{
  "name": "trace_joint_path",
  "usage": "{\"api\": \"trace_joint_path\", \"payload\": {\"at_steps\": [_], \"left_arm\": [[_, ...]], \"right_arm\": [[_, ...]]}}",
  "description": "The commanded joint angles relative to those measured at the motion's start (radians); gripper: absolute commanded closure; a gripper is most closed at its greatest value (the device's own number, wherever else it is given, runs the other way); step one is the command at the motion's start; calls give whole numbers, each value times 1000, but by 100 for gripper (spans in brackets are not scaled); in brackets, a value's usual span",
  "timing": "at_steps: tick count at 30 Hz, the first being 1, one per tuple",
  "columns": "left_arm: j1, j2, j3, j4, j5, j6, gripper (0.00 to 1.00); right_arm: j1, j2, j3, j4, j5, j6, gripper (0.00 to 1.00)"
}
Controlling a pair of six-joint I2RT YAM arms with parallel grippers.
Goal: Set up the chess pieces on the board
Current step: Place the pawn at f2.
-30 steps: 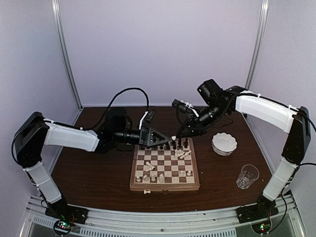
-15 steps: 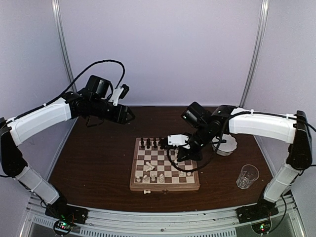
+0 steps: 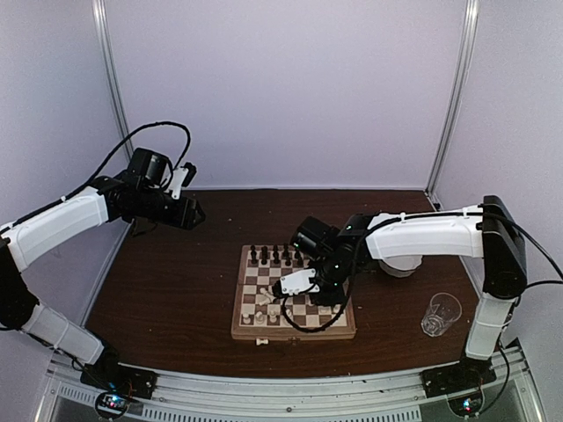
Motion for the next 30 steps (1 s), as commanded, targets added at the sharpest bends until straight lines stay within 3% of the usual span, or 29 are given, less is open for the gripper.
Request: {"api": "trace_joint_path", "payload": {"at_steps": [1,26,30], "left_arm": [[1,-28,2,38,1,13,42],[6,-18,2,36,25,2,42],[6,-17,3,36,29,2,42]], "right_arm": [[16,18,37,-12,48,-16,93],[39,48,41,-42,39,-24,90],[42,53,50,-41,41,-18,82]]}}
